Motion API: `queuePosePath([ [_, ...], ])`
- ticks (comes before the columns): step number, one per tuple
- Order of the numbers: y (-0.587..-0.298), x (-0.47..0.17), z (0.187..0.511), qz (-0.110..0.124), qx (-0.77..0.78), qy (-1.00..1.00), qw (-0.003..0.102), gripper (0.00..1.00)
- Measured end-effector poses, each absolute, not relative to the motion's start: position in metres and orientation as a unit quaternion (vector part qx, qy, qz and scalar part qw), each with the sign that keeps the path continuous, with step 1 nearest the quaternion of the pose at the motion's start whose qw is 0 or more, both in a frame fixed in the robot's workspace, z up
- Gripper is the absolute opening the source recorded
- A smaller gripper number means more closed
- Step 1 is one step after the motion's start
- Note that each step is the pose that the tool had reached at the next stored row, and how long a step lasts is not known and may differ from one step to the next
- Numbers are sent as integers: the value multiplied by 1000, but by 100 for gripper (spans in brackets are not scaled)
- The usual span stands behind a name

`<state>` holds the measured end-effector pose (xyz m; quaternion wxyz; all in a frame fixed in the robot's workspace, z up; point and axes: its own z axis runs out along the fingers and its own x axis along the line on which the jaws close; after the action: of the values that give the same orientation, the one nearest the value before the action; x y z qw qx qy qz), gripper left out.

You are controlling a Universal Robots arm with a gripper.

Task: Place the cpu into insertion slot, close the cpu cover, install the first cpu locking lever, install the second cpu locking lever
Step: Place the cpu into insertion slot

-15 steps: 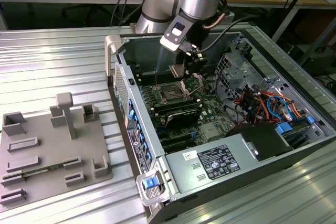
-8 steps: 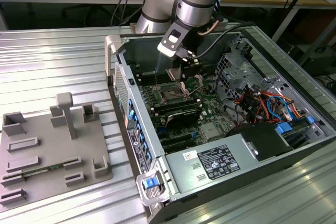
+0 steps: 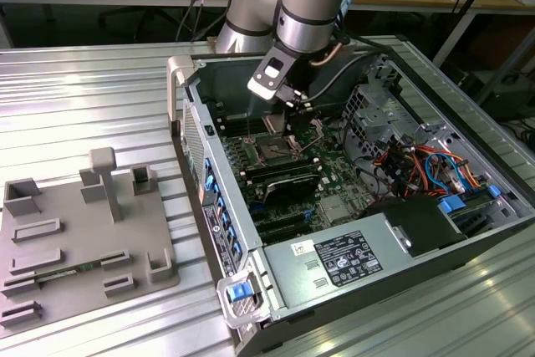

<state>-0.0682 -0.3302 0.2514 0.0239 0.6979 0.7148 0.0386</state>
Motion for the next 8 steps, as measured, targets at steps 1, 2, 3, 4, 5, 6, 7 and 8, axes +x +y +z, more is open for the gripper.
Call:
queuePosePath([
  [1, -330, -68, 250, 39, 698, 714, 24, 55],
  [2, -330, -68, 248, 38, 699, 714, 24, 55],
  [3, -329, -68, 246, 39, 698, 714, 24, 55],
  [4, -329, -68, 244, 39, 698, 714, 24, 55],
  [5, -329, -68, 241, 39, 699, 714, 24, 55],
  [6, -329, -68, 238, 39, 699, 714, 24, 55],
  [7, -329, -68, 236, 39, 699, 714, 24, 55],
  [8, -328, -68, 232, 39, 699, 714, 24, 55],
])
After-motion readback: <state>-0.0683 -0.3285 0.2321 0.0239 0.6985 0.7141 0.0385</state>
